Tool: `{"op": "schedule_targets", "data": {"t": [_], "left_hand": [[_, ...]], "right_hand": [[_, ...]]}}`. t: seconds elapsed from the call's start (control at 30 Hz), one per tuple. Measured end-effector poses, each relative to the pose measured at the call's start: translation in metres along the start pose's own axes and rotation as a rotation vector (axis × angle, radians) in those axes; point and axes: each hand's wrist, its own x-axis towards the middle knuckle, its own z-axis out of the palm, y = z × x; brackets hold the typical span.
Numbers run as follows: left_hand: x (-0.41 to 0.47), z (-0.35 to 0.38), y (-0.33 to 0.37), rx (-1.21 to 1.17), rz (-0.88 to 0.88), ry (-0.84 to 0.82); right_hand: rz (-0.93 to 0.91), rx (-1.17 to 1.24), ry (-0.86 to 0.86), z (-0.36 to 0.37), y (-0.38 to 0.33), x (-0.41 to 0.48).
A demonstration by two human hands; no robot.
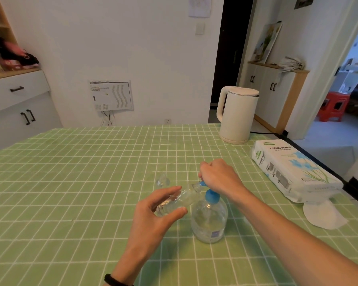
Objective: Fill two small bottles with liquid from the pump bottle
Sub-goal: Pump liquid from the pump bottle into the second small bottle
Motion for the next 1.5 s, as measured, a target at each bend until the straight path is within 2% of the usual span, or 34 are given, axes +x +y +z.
{"op": "schedule_targets", "data": {"t": [0.5,0.8,1.4,1.5], "left_hand": [[-0.003,0.003,-0.001,0.007,-0.014,0.005],[-0.001,-0.001,0.010,0.010,-0.026,0.008],[-0.001,0.003,0.003,0.011,-0.027,0.003],[-0.001,0.001,0.007,0.007,-0.033,0.000]], "right_hand": [[0.022,0.000,0.021,0.009,0.008,0.000],[-0.047,-0.052,-0.018,0.000,-0.001,0.004],[0.003,-0.025,0.038,0.008,0.008,0.002],[-0.009,-0.023,0.003,0.004,0.007,0.005]]}}
